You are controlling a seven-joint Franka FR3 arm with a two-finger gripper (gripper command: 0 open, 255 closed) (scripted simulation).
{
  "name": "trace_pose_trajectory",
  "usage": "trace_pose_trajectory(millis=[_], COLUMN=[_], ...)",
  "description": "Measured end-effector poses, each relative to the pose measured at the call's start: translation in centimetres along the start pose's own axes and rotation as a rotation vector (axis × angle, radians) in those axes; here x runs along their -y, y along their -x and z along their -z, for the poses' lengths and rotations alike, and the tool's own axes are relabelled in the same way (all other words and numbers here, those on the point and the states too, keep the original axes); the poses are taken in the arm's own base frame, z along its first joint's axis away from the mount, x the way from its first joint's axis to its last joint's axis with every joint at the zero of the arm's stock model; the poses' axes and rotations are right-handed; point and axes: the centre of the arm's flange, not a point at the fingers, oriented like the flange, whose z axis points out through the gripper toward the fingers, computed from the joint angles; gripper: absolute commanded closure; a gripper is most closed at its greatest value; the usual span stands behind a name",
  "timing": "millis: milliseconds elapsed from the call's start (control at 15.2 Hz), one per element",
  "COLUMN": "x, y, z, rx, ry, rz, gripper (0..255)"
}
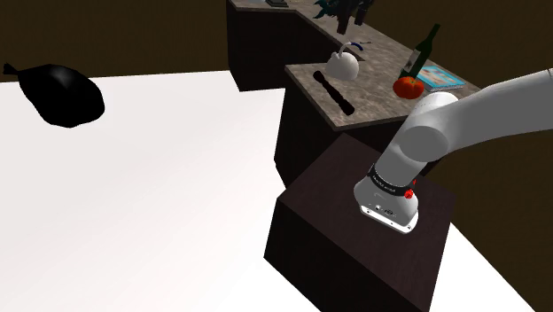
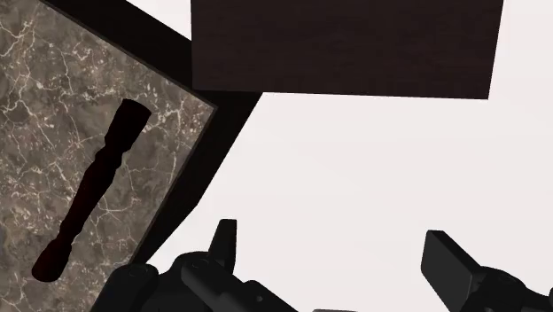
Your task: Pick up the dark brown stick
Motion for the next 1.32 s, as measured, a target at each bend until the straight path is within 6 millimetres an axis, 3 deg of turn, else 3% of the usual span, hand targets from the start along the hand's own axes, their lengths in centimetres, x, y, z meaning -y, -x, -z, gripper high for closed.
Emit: trace_pose_trajectory(millis=[132,330,1320], x=[-0.5,-2.4,-15.6], y=[-0.3,-1.6,-8.5], z=[-0.4,-2.7,-16.6], rx=[0.001,0.004,0.018], ry=[-0.001,-0.008,-0.049], rz=[-0.005,-0.033,-0.193], gripper=[0,0,0])
